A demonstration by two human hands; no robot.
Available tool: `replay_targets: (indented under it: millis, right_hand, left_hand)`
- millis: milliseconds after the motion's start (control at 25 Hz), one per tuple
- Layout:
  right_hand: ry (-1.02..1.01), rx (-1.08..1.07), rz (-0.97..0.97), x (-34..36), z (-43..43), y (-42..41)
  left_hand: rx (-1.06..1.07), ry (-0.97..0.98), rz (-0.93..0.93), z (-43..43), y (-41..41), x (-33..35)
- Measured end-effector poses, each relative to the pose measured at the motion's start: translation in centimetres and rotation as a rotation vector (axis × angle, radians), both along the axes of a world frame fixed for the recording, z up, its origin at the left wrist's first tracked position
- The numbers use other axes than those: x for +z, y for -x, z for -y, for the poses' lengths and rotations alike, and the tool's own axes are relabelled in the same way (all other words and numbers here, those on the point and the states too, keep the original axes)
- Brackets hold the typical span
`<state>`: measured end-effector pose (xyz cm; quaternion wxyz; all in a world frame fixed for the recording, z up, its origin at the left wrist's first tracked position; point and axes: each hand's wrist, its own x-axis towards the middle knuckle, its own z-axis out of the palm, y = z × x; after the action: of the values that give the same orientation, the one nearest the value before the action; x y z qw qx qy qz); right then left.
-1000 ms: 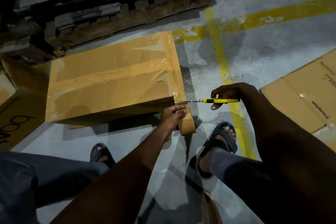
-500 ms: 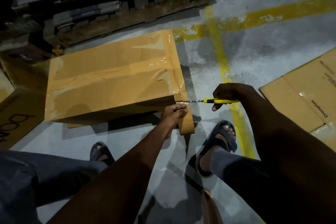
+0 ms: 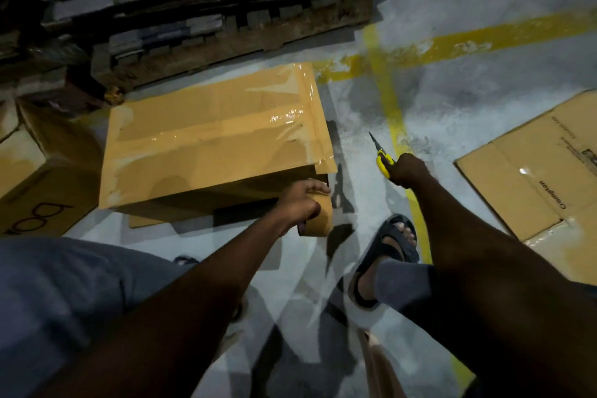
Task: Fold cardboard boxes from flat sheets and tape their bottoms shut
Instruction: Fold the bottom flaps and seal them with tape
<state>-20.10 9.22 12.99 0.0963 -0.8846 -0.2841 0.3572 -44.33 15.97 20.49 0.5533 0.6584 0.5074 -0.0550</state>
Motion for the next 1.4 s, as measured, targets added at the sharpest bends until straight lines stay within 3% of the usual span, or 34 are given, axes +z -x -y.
replay_targets:
  millis: [120,320,480,720,840,960,1000,1200,1400]
  right_hand:
    - [-0.167,-0.126,0.062,2.5,-2.1,3.2]
    - [-0.393,0.072,0.351,7.6,-8.1,10.4]
    - [-0.386,0.205,0.373,6.7,-12.2,16.0]
    - [-0.314,0.303,0.382,5.2,-13.4,16.6]
    - [-0.5,0.221,0.22,5.6,-11.3,15.2]
    - [-0.712,-0.393,-0.155,5.4,-7.6,12.8]
    - [-0.725,-0.504,-0.239,5.1,-6.2,12.2]
    - [-0.708,-0.487,-0.463,3.7,-3.3,12.4]
    - [-0.676,-0.468,-0.463,2.7,-5.7,12.2]
  left_hand:
    - [-0.191,-0.222,0.006,-3.3,0.8,4.1]
    - [-0.577,-0.583,-0.167,-11.9,5.6,10.2]
    - [-0.571,-0.591,-0.264,-15.7,10.0,10.2]
    - [-0.706,-0.543,-0.283,-18.1,9.5,8.2]
    - [-0.75,-0.548,-0.302,-18.8,9.2,8.4]
    - [-0.763,-0.554,-0.3,-18.8,8.3,8.5]
    - [-0.775,-0.554,-0.297,-18.7,7.9,8.5]
    - [-0.822,-0.548,-0.282,-17.8,5.9,8.3]
    - [-0.799,-0.515,-0.279,-17.8,5.6,8.2]
